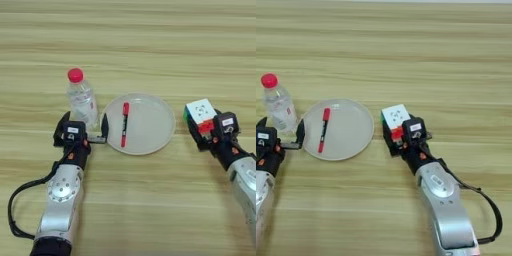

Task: Move the objects on the table

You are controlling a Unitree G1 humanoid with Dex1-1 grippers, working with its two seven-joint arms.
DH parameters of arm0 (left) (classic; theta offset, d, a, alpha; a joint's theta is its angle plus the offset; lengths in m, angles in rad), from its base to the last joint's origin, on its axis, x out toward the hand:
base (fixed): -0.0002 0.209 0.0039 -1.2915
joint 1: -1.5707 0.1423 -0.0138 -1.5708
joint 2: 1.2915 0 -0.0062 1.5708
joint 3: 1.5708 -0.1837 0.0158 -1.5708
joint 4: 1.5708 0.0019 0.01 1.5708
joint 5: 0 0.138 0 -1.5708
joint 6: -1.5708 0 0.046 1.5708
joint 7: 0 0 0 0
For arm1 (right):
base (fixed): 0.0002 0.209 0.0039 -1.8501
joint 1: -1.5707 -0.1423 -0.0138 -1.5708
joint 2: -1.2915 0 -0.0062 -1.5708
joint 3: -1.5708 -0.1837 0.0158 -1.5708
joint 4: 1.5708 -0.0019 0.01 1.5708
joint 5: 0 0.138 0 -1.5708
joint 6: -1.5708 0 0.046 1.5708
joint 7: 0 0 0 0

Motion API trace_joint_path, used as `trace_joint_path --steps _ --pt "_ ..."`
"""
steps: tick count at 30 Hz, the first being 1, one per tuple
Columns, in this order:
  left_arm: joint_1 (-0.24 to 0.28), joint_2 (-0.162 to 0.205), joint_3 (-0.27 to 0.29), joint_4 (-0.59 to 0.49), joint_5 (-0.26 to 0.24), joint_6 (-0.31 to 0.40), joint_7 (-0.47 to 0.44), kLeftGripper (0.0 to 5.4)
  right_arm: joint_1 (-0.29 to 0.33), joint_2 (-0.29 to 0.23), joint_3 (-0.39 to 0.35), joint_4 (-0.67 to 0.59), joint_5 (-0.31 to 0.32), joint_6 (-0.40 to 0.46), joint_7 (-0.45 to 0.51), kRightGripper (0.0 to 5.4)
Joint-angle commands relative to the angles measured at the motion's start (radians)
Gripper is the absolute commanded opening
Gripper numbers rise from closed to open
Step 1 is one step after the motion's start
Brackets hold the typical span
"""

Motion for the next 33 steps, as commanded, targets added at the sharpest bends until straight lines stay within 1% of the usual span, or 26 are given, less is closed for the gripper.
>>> trace_joint_path --steps 1,14,19,24,33 --pt "-0.002 -0.003 -0.001 -0.012 0.004 0.013 0.005 5.4 0.007 0.0 -0.014 0.015 0.024 0.016 0.007 3.31" --pt "0.001 -0.003 -0.001 -0.02 0.006 0.017 0.006 5.4 0.027 0.02 0.022 0.062 0.039 0.016 0.016 3.31" --pt "0.002 -0.003 -0.001 -0.02 0.007 0.015 0.006 5.4 0.02 0.02 0.005 0.103 0.048 0.018 0.013 3.31" --pt "0.004 -0.002 -0.001 -0.025 0.006 0.017 0.006 5.4 0.021 0.024 0.006 0.125 0.043 0.013 0.011 3.31" --pt "0.006 -0.001 0.0 -0.029 0.006 0.018 0.006 5.4 0.025 0.022 0.005 0.13 0.034 0.003 0.007 3.31"
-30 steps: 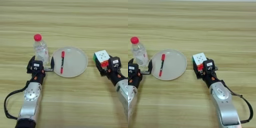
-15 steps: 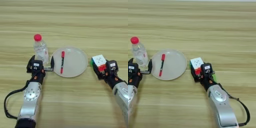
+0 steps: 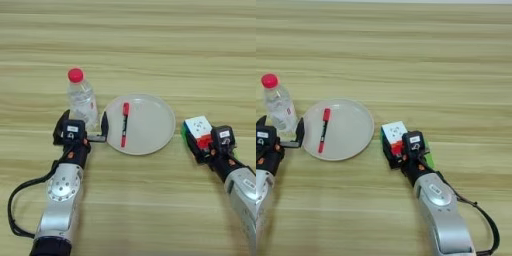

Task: Move the objects on the table

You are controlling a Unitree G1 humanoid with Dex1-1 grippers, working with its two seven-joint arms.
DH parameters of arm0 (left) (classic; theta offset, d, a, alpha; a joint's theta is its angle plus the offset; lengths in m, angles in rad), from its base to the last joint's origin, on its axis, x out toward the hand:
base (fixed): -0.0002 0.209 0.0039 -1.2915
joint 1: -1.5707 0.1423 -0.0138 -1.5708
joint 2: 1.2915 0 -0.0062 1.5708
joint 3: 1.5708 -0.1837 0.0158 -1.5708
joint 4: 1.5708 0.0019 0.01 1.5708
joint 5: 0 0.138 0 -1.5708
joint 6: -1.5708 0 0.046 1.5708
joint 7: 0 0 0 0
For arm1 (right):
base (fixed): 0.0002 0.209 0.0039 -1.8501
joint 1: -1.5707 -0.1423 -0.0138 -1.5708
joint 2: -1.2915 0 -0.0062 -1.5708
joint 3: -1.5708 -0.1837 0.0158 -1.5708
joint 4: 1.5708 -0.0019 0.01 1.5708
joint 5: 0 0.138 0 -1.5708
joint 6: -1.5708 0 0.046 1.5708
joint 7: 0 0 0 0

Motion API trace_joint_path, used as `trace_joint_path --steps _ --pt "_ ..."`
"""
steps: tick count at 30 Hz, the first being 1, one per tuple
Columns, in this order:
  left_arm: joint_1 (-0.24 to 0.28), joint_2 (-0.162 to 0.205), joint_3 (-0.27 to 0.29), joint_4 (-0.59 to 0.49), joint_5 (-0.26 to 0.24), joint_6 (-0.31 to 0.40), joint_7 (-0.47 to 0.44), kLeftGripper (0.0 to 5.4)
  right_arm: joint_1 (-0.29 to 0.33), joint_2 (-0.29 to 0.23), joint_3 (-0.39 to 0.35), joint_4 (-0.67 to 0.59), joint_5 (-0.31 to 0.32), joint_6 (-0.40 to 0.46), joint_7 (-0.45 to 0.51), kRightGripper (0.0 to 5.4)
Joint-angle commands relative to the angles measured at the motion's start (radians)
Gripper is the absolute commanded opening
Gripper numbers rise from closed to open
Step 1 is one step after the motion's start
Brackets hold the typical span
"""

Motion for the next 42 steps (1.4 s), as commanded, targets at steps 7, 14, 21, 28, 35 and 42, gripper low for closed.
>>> trace_joint_path --steps 7,14,21,28,35,42 --pt "0.005 -0.001 0.0 -0.008 0.005 0.016 0.005 5.4 0.007 -0.007 0.004 0.013 -0.018 -0.011 -0.012 3.49" --pt "0.006 -0.001 0.001 -0.009 0.004 0.016 0.005 5.4 0.007 -0.006 0.008 -0.001 -0.031 -0.039 -0.02 4.31" --pt "0.007 -0.001 0.0 -0.013 0.005 0.018 0.005 5.4 0.008 -0.015 0.019 -0.028 -0.053 -0.089 -0.022 4.95" --pt "0.004 -0.002 0.0 -0.011 0.005 0.018 0.006 5.4 -0.001 -0.023 0.038 -0.061 -0.064 -0.124 -0.008 5.38" --pt "0.004 -0.002 0.0 -0.011 0.005 0.018 0.007 5.4 -0.031 -0.031 0.064 -0.083 -0.071 -0.127 0.009 5.38" --pt "0.005 -0.004 0.0 -0.014 0.007 0.017 0.011 5.4 -0.101 -0.026 0.103 -0.075 -0.078 -0.103 0.025 5.38"
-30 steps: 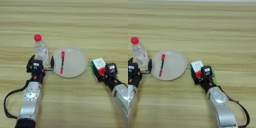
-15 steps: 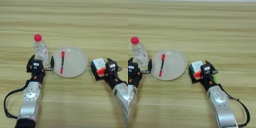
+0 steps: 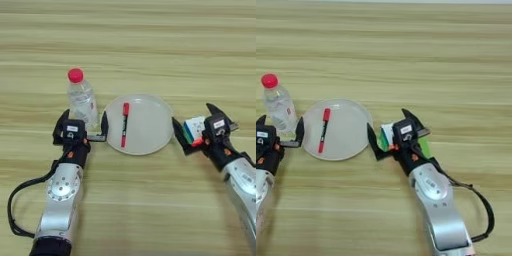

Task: Move the objects on the table

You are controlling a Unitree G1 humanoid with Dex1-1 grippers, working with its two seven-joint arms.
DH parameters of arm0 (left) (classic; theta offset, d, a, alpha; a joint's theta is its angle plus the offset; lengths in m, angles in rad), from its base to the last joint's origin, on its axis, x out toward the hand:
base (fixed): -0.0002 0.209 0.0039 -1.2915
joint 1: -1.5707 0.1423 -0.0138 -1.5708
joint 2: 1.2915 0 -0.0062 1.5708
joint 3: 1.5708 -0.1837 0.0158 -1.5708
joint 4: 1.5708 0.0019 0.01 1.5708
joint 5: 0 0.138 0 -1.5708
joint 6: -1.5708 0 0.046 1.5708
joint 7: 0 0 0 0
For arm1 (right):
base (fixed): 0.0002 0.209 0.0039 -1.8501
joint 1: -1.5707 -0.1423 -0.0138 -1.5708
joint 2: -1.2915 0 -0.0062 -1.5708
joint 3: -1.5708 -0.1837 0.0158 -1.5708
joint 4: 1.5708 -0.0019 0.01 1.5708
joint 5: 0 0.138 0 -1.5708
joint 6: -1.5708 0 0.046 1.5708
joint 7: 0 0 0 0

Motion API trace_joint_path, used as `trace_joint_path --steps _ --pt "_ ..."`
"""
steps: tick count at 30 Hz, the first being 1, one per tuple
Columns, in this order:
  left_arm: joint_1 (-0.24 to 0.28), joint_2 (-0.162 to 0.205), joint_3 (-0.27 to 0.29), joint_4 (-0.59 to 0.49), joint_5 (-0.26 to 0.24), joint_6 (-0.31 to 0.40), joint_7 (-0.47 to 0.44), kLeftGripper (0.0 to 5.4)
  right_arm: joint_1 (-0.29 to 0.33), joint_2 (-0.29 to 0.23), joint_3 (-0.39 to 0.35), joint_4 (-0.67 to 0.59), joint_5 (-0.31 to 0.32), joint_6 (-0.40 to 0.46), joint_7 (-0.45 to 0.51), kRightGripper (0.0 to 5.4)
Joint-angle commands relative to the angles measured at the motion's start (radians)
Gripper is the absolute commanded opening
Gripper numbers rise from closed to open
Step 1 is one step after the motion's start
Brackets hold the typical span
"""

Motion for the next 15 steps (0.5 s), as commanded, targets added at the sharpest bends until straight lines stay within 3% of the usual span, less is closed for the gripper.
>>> trace_joint_path --steps 1,7,15 --pt "0.005 -0.004 -0.001 -0.012 0.007 0.017 0.01 5.4 -0.065 0.003 0.027 0.007 -0.006 0.024 0.019 5.38" --pt "0.005 -0.007 -0.003 -0.014 0.007 0.017 0.012 5.4 -0.15 0.032 0.052 0.07 0.018 0.056 0.041 5.38" --pt "0.007 -0.009 -0.004 -0.019 0.008 0.019 0.014 5.4 -0.244 0.067 0.099 0.2 -0.004 0.07 0.048 5.38"
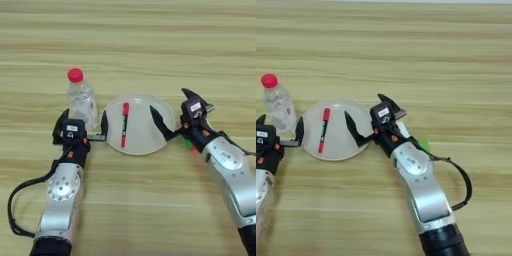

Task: Move the objects on the table

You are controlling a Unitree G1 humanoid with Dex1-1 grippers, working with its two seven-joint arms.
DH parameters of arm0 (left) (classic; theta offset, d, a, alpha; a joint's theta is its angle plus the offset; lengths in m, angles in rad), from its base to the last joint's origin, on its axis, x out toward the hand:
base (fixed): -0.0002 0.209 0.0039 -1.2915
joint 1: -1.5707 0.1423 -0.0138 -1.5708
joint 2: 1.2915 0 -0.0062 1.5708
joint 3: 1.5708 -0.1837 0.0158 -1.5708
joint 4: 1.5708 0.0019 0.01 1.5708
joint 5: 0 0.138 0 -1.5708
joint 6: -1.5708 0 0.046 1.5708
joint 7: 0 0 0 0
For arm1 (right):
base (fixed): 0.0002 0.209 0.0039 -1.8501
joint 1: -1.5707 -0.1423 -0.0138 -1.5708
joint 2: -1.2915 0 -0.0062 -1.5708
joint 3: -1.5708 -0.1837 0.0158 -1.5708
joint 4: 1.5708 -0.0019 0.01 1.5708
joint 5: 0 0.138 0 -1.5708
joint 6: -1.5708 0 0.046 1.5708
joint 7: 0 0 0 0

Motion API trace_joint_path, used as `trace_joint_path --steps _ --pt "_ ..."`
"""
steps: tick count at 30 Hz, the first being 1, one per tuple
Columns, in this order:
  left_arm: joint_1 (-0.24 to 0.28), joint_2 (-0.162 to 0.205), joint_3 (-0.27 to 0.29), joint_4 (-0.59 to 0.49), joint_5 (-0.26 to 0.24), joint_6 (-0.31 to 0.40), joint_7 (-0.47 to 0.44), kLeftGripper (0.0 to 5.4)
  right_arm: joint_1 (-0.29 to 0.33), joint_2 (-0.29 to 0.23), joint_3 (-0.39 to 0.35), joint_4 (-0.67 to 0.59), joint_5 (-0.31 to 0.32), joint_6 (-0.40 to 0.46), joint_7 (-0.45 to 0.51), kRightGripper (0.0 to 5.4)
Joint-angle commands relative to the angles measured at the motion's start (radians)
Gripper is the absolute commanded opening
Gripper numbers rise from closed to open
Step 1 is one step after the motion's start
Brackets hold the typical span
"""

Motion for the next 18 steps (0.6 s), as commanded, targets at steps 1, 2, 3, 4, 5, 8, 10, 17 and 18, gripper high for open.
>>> trace_joint_path --steps 1,2,3,4,5,8,10,17,18 --pt "0.007 -0.007 -0.003 -0.012 0.007 0.018 0.01 5.4 -0.048 0.024 0.025 0.075 -0.013 0.023 0.004 5.38" --pt "0.008 -0.008 -0.003 -0.013 0.008 0.018 0.01 5.4 -0.056 0.028 0.03 0.092 -0.016 0.021 0.004 5.38" --pt "0.008 -0.008 -0.003 -0.014 0.008 0.019 0.011 5.4 -0.064 0.032 0.034 0.109 -0.019 0.017 0.004 5.38" --pt "0.009 -0.009 -0.004 -0.016 0.008 0.02 0.011 5.4 -0.074 0.035 0.037 0.129 -0.024 0.012 0.004 5.38" --pt "0.01 -0.009 -0.005 -0.017 0.009 0.02 0.012 5.4 -0.086 0.037 0.038 0.155 -0.03 0.007 0.001 5.38" --pt "0.013 -0.011 -0.007 -0.024 0.01 0.023 0.013 5.4 -0.123 0.04 0.05 0.253 -0.057 -0.016 -0.004 5.38" --pt "0.015 -0.011 -0.007 -0.028 0.011 0.025 0.014 5.4 -0.137 0.042 0.053 0.3 -0.066 -0.033 -0.006 5.38" --pt "0.018 -0.011 -0.005 -0.033 0.01 0.029 0.013 5.4 -0.146 0.047 0.074 0.361 -0.086 -0.053 0.016 5.38" --pt "0.018 -0.011 -0.005 -0.033 0.01 0.03 0.013 5.4 -0.145 0.047 0.081 0.365 -0.09 -0.054 0.02 5.38"
